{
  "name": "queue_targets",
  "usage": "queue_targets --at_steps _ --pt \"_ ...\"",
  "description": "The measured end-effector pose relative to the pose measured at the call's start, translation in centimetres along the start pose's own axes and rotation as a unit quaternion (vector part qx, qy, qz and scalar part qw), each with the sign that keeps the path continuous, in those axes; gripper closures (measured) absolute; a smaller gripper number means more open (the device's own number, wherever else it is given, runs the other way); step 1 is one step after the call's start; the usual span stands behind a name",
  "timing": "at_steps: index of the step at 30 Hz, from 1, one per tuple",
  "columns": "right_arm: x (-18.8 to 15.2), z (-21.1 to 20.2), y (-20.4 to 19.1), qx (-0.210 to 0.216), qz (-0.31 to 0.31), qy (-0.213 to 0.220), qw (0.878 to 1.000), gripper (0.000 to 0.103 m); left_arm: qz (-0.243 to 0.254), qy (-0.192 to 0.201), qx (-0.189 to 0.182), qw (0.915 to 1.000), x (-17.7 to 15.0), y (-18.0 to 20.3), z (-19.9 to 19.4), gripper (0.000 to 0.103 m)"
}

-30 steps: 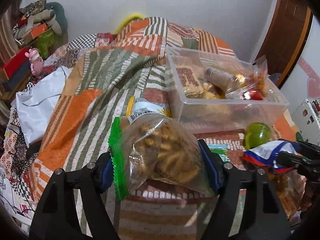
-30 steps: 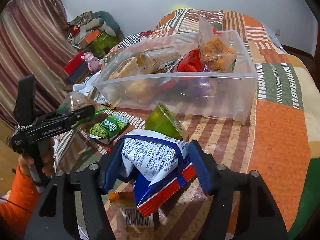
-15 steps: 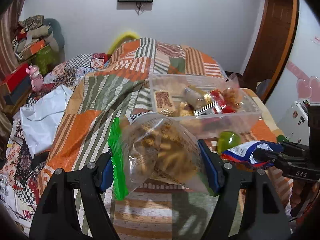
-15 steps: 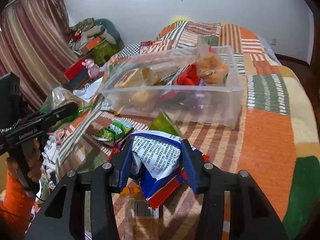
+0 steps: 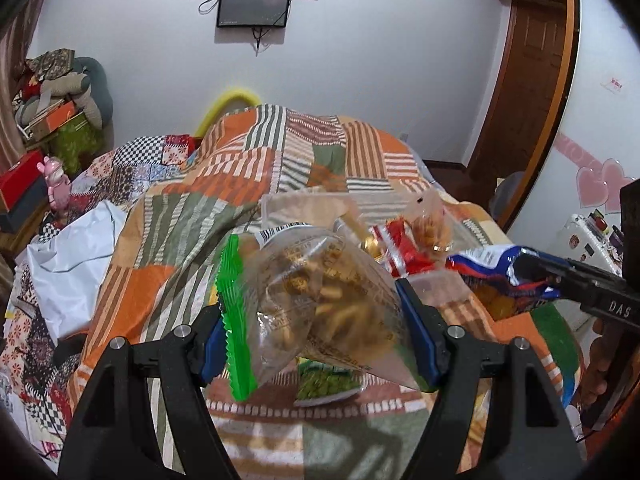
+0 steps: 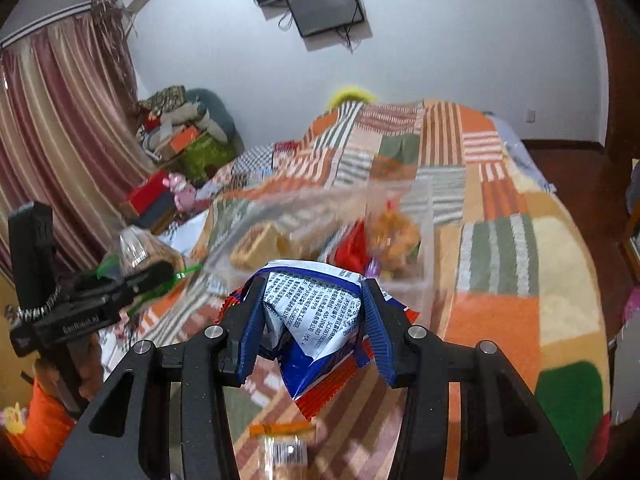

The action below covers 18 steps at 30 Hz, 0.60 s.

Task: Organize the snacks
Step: 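Carry both bags over the clear box and open both tools to drop them in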

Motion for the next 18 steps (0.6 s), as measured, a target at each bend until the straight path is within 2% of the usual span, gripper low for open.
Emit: queue_targets --at_steps 9,18 --pt "3.6 1.7 0.4 -0.008 -0.008 0.03 0.999 0.059 0.007 0.006 -0.007 0.9999 2.7 1.1 2.4 0.03" --pt "4.9 5.8 0.0 0.01 -0.011 0.005 1.0 0.059 -0.012 -0.019 -0.01 0.9997 4.3 0.6 6.9 0.03"
Point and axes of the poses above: each gripper's, at about its wrist camera, not at the fingertips, and z roughly the way its jaws point, y to its right, x to its top, the point moved 6 cm from there along z, roughly the way its jaws point, and after that the axes turned 6 degrees about -z, right-handed, at the moved point
